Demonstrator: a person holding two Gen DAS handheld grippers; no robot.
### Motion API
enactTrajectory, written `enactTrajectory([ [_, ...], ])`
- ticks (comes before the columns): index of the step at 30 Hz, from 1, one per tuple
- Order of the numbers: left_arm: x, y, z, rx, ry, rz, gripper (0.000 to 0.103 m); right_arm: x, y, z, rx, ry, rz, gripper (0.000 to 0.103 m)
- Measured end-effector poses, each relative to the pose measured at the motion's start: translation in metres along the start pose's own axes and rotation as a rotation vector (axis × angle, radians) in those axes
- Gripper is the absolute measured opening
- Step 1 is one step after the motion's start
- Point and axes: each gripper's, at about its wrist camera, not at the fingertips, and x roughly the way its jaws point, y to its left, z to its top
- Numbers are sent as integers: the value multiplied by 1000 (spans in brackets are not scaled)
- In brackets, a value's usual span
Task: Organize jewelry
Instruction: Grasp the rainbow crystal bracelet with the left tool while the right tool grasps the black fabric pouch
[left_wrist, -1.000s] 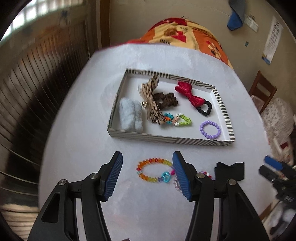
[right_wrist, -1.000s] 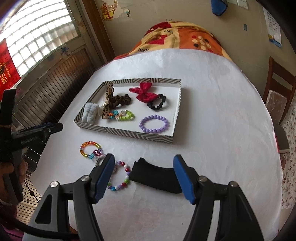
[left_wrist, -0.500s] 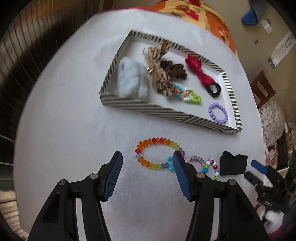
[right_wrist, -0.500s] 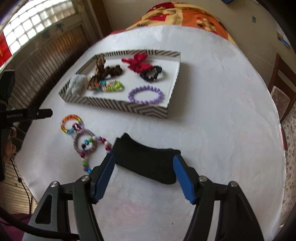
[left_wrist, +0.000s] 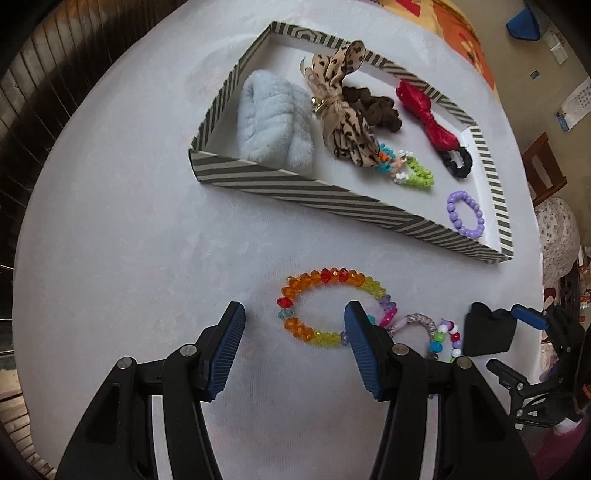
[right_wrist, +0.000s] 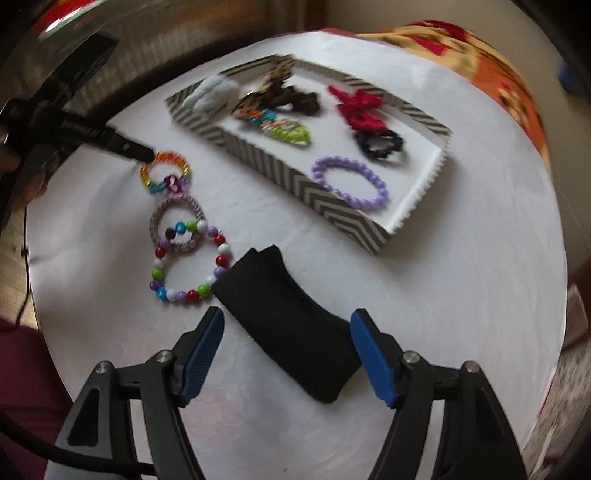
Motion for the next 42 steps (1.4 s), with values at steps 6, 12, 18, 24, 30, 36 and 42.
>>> enactTrajectory([
  [6, 6, -7, 6, 9, -7, 77, 47, 19, -7, 4, -16, 36, 25, 76],
  [12, 10, -17, 5, 61, -19, 131, 47, 22, -8, 1, -12, 12, 29, 75],
  [18, 11, -22, 5, 95, -55, 140, 2, 20, -7, -5, 32, -18, 44, 41],
  [24, -4, -15, 2, 84, -77, 47, 1, 11, -4, -7, 70, -47, 30, 18],
  [30, -42, -20, 5, 119, -159, 15, 0, -21, -18, -7, 182, -138, 67, 17],
  [36, -73, -31, 12, 147, -228, -1, 0, -46, -23, 0, 252, -219, 81, 17],
  [42, -101, -44, 30, 184, -298, -3, 0, -61, -28, 18, 276, -280, 73, 17],
])
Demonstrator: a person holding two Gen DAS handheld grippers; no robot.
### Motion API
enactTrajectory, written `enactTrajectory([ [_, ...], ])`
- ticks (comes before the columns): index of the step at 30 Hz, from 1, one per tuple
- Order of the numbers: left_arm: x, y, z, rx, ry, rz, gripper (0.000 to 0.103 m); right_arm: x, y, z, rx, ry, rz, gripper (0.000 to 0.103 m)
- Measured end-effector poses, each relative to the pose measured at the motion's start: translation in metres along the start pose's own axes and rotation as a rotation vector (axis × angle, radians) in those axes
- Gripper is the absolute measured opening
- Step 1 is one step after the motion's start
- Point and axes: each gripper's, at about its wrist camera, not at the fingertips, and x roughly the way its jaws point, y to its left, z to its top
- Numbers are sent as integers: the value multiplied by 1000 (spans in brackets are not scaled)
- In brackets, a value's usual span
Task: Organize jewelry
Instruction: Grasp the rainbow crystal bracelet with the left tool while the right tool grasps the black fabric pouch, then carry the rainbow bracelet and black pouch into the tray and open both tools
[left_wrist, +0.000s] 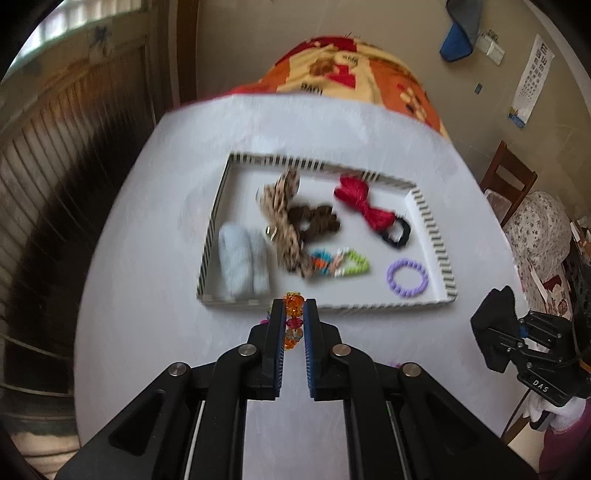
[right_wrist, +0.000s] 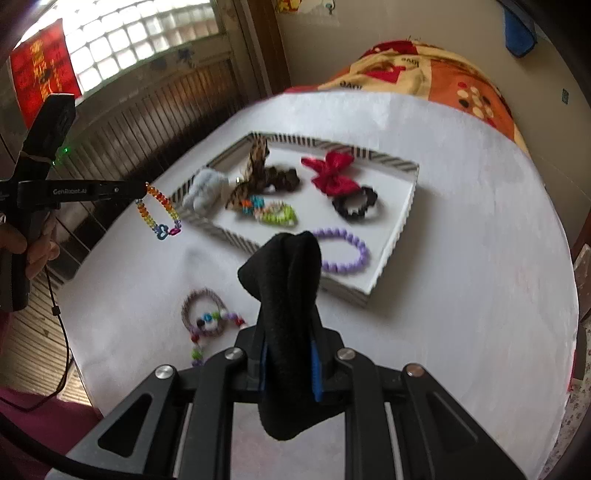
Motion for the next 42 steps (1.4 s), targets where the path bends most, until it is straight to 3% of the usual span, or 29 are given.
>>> enactTrajectory([
  [11, 10, -17, 66, 69, -64, 26, 0, 21, -9, 47, 4, -29, -20, 17],
  [24, 100, 9, 147, 5, -20, 85, 0, 107, -7, 84, -20, 93, 58, 18],
  [31, 141, 49, 145, -78, 40, 127, 0, 141, 21, 86, -141, 153, 128, 18],
  [37, 153, 62, 130, -104, 72, 135, 0, 152, 26, 85, -173, 173, 208, 19],
  [42, 155, 61, 119, -94, 77, 162, 1, 163, 28, 81, -189, 190, 156, 32],
])
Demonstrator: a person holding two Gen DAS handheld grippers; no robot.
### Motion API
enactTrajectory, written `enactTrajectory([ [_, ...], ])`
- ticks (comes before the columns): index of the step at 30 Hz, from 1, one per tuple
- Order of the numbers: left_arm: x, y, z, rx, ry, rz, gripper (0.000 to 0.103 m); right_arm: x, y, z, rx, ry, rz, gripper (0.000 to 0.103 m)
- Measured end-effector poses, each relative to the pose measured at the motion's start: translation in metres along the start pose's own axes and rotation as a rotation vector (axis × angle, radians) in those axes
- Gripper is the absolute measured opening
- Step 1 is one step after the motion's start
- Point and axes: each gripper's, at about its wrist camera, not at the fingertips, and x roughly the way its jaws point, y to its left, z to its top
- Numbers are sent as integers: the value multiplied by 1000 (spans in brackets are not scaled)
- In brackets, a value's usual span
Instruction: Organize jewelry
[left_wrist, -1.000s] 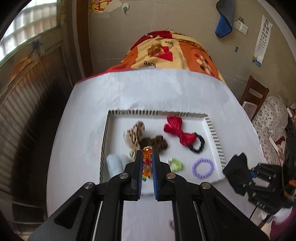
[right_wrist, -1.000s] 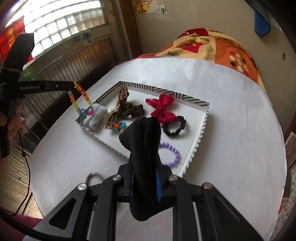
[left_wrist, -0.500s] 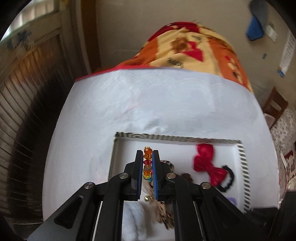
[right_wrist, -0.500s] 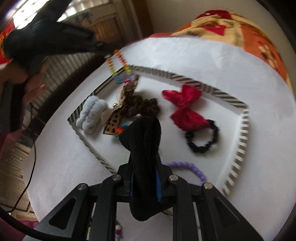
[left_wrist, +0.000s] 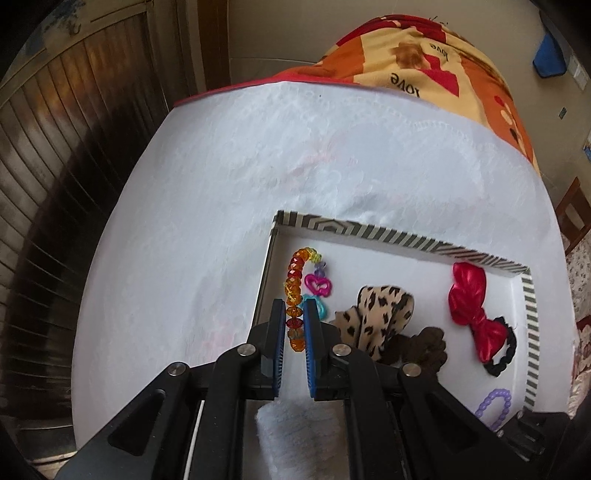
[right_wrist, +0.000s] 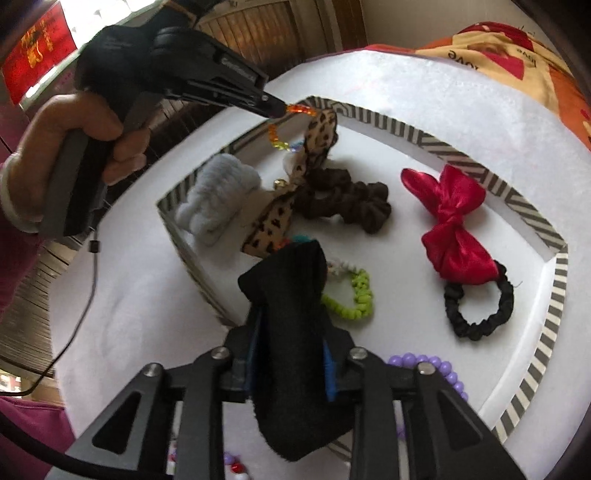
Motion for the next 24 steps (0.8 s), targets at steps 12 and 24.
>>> enactTrajectory([
  [12, -27, -15, -18, 63, -58, 38, 40, -34, -16, -8, 114, -92, -126, 68],
  [24, -78, -29, -58, 72, -103, 21, 40, -112, 2, -33, 249, -242, -177, 69],
])
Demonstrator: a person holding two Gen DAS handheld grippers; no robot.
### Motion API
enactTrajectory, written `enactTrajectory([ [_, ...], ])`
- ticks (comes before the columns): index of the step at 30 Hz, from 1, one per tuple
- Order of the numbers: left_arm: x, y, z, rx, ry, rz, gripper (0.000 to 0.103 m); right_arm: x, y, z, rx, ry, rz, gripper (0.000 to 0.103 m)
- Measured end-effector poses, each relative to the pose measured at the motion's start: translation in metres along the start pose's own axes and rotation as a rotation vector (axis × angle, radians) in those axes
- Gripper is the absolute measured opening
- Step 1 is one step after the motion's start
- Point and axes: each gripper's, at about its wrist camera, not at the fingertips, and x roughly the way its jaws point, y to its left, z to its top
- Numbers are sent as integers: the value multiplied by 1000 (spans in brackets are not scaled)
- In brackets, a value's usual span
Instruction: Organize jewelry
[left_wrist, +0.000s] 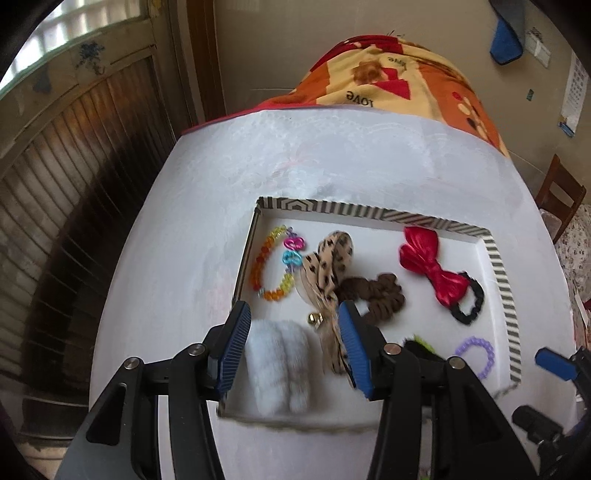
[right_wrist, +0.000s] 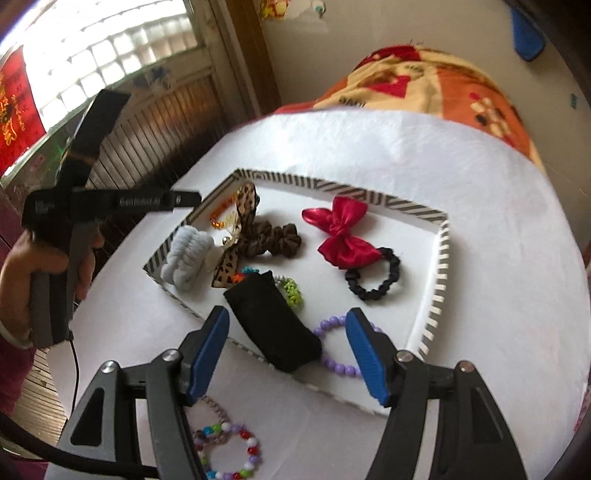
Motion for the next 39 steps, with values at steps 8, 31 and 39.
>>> enactTrajectory([
  [8, -43, -8, -38, 14, -20, -24, 40, -38, 18, -18, 9, -38, -33, 69],
  [31, -104, -6, -96, 19, -80, -69, 40, -81, 55, -51, 53, -82, -127, 72],
  [39, -103, -13, -101, 41, -69, -86, 40, -83, 50, -59, 81, -69, -153, 73],
])
